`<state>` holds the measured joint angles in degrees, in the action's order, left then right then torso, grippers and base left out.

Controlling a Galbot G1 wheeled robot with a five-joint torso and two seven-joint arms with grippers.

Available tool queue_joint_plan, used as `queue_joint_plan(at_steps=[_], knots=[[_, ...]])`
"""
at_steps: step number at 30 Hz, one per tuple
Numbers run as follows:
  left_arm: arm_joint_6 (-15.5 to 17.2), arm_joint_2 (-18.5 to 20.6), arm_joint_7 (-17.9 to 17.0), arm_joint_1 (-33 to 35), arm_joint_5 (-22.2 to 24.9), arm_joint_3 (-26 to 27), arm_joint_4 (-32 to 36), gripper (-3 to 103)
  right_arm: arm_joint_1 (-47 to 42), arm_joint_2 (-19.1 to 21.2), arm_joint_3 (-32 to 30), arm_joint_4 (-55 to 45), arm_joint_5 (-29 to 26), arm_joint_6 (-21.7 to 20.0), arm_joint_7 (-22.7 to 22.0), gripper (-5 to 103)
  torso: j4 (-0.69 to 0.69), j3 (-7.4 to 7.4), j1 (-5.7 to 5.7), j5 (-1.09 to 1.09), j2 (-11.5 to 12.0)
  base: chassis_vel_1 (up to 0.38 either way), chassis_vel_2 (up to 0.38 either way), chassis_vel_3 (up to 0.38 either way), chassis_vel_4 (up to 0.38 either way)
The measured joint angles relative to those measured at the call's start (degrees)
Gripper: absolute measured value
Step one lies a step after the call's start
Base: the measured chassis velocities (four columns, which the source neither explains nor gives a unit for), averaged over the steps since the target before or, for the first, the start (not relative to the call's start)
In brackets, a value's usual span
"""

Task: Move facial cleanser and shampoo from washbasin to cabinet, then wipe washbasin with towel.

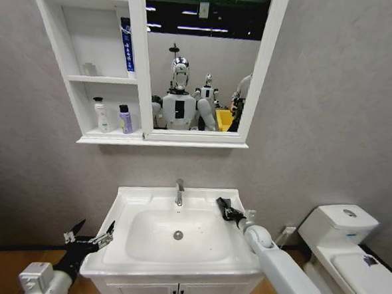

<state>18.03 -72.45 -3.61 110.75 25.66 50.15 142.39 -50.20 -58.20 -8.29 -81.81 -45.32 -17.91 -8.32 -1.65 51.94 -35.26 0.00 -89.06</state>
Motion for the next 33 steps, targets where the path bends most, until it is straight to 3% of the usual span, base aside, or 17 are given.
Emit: queue_joint_plan(at_steps=[1,4,8,13,21,26,33], knots=[[0.0,0.0,0.0,0.0,0.0,0.0,0.0,100,-0.2,0.2,0.0,-0.7,0.0,0.0,-0.1,7,0.0,0.0,0.0,0.0,0.0,0.0,0.0,0.0,0.0],[0.0,0.0,0.0,0.0,0.0,0.0,0.0,100,-1.1,0.7,-0.1,-3.2,0.0,-0.1,-0.2,3,0.0,0.0,0.0,0.0,0.0,0.0,0.0,0.0,0.0],[0.0,0.0,0.0,0.0,0.0,0.0,0.0,100,-2.4,1.7,0.1,-8.1,-0.7,-0.6,-0.6,3,-0.01,0.0,0.0,0.01,0.0,0.0,0.0,0.0,0.0],[0.0,0.0,0.0,0.0,0.0,0.0,0.0,100,-4.3,3.0,4.9,-16.3,-1.2,-2.0,-1.7,3,0.0,0.0,0.0,0.0,0.0,0.0,0.0,0.0,0.0],[0.0,0.0,0.0,0.0,0.0,0.0,0.0,100,-3.1,4.3,14.4,-16.5,1.0,-3.3,-1.2,3,0.01,0.0,0.0,0.0,0.0,0.0,0.0,0.0,0.0],[0.0,0.0,0.0,0.0,0.0,0.0,0.0,100,-0.2,8.8,19.8,-16.5,1.9,-5.0,6.4,3,-0.01,0.0,0.0,0.01,0.0,0.0,0.0,0.0,0.0],[0.0,0.0,0.0,0.0,0.0,0.0,0.0,100,3.0,8.9,22.2,-13.2,3.1,-5.9,12.6,3,0.0,0.0,0.0,0.01,0.0,0.0,0.0,0.0,0.0]])
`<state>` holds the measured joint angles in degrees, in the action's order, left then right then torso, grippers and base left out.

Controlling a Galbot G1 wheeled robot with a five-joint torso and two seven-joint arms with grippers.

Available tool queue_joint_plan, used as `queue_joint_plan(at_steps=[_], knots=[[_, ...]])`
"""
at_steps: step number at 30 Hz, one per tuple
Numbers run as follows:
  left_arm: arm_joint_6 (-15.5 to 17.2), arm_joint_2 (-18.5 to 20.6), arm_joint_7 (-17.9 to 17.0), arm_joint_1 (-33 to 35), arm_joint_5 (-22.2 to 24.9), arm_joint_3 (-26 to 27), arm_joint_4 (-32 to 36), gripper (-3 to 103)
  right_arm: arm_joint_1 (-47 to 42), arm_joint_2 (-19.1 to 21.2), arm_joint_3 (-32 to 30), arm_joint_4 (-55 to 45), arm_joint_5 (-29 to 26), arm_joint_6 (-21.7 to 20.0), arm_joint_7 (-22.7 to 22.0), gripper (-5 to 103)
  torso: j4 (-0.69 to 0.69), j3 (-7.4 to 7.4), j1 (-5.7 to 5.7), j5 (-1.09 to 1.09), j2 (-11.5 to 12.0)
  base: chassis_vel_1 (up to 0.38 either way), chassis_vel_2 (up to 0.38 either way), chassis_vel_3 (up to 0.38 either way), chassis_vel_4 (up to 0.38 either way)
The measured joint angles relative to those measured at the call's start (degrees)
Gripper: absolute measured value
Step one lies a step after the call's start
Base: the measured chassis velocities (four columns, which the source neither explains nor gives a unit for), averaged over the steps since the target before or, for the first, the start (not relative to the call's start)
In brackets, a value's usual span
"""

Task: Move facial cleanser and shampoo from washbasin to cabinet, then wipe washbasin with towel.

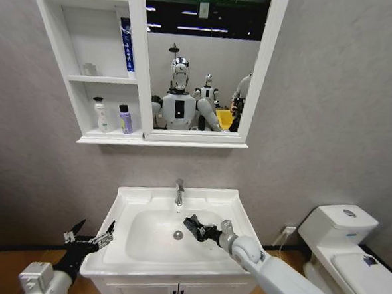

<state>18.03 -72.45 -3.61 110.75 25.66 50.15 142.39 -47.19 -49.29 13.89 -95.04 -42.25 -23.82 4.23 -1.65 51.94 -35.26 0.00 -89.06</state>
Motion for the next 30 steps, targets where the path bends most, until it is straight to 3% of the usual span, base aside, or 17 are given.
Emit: queue_joint_plan(at_steps=[9,30], knots=[[0.0,0.0,0.0,0.0,0.0,0.0,0.0,100,1.2,-4.4,1.4,9.7,9.0,2.5,4.5,3,0.0,0.0,0.0,-0.01,0.0,0.0,0.0,0.0,0.0],[0.0,0.0,0.0,0.0,0.0,0.0,0.0,100,-1.4,-4.2,-3.2,13.6,12.7,5.2,5.4,3,0.0,0.0,0.0,0.0,0.0,0.0,0.0,0.0,0.0]])
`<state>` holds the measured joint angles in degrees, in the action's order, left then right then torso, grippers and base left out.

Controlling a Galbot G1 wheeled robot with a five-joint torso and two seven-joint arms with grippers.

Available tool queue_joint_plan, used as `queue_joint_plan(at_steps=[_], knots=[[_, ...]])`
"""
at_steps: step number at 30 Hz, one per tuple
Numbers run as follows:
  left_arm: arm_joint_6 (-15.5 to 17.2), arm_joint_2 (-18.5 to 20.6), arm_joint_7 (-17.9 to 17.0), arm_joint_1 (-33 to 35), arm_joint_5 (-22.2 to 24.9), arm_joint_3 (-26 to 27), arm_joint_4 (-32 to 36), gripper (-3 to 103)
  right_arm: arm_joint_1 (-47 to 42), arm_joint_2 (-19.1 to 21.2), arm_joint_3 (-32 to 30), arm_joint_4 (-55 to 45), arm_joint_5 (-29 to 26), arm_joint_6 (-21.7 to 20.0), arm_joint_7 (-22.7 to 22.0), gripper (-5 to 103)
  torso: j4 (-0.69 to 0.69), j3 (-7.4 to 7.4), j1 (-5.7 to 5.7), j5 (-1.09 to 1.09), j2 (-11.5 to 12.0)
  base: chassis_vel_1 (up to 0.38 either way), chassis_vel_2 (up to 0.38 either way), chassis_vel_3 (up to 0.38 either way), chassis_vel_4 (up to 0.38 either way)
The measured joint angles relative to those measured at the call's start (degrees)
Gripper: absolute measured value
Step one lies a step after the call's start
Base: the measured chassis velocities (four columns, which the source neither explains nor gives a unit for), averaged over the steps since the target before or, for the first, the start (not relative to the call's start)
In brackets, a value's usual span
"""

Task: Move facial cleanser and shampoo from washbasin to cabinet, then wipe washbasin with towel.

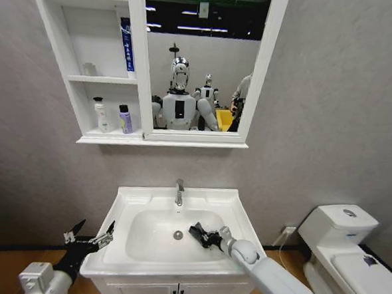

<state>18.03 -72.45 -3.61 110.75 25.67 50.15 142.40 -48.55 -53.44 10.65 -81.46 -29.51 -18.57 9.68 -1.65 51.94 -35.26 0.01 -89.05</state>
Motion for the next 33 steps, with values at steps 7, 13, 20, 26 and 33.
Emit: queue_joint_plan(at_steps=[7,13,20,26,33], knots=[[0.0,0.0,0.0,0.0,0.0,0.0,0.0,100,-0.8,-0.2,-0.1,0.3,-0.2,0.4,0.0,3,0.0,0.0,0.0,0.0,0.0,0.0,0.0,0.0,0.0],[0.0,0.0,0.0,0.0,0.0,0.0,0.0,100,-0.5,-3.8,2.2,1.7,-1.4,0.7,-1.9,3,0.0,0.0,0.0,-0.01,0.0,0.0,0.0,0.0,0.0],[0.0,0.0,0.0,0.0,0.0,0.0,0.0,100,0.3,-5.3,1.7,3.8,-0.8,1.0,-3.5,3,0.02,0.0,0.0,-0.03,0.0,0.0,0.0,0.0,0.0],[0.0,0.0,0.0,0.0,0.0,0.0,0.0,100,-1.3,-1.5,-1.9,1.3,-1.4,2.0,-5.3,3,0.0,0.0,0.0,-0.01,0.0,0.0,0.0,0.0,0.0],[0.0,0.0,0.0,0.0,0.0,0.0,0.0,100,-2.0,0.3,-5.6,-0.1,-1.1,3.3,-7.4,3,0.0,0.0,0.0,-0.01,0.0,0.0,0.0,0.0,0.0]])
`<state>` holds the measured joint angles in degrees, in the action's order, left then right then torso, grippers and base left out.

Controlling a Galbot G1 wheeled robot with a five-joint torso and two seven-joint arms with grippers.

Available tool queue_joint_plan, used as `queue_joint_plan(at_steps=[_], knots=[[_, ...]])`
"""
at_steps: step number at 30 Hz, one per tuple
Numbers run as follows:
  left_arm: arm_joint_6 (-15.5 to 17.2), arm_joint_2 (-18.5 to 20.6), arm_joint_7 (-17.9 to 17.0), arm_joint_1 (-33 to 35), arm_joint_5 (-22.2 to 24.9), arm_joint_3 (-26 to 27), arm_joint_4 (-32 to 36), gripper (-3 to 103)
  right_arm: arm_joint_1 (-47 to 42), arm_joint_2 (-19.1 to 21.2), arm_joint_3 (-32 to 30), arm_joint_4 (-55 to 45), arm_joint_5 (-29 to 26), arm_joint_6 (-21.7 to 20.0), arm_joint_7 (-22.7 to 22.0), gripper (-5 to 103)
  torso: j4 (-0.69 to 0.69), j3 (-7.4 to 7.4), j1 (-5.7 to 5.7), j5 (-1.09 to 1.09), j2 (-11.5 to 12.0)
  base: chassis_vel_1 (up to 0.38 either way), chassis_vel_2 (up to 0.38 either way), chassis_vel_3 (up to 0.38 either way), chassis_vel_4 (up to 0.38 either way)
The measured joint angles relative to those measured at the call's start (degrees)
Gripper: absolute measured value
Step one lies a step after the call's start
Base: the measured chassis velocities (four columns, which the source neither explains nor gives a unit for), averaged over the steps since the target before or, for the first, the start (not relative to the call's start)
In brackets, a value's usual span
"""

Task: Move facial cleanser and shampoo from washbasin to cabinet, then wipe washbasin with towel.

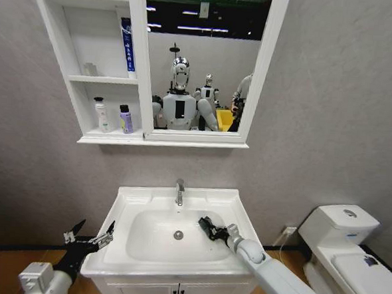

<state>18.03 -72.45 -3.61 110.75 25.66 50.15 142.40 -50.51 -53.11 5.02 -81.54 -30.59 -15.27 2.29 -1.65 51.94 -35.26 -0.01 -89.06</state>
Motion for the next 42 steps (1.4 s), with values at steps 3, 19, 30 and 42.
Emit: queue_joint_plan(at_steps=[3,19,30,42], knots=[[0.0,0.0,0.0,0.0,0.0,0.0,0.0,100,0.4,-0.3,-0.8,0.2,2.9,1.4,-2.1,3,0.0,0.0,0.0,0.01,0.0,0.0,0.0,0.0,0.0],[0.0,0.0,0.0,0.0,0.0,0.0,0.0,100,-0.1,-1.6,-4.3,0.2,12.7,8.7,-9.6,3,-0.02,0.0,0.0,0.02,0.0,0.0,0.0,0.0,0.0],[0.0,0.0,0.0,0.0,0.0,0.0,0.0,100,0.0,-1.2,-5.3,-0.1,11.3,9.3,-8.9,3,0.0,0.0,0.0,0.01,0.0,0.0,0.0,0.0,0.0],[0.0,0.0,0.0,0.0,0.0,0.0,0.0,100,0.5,-0.4,-6.9,-4.8,12.2,15.5,-8.6,3,0.0,0.0,0.0,0.03,0.0,0.0,0.0,0.0,0.0]])
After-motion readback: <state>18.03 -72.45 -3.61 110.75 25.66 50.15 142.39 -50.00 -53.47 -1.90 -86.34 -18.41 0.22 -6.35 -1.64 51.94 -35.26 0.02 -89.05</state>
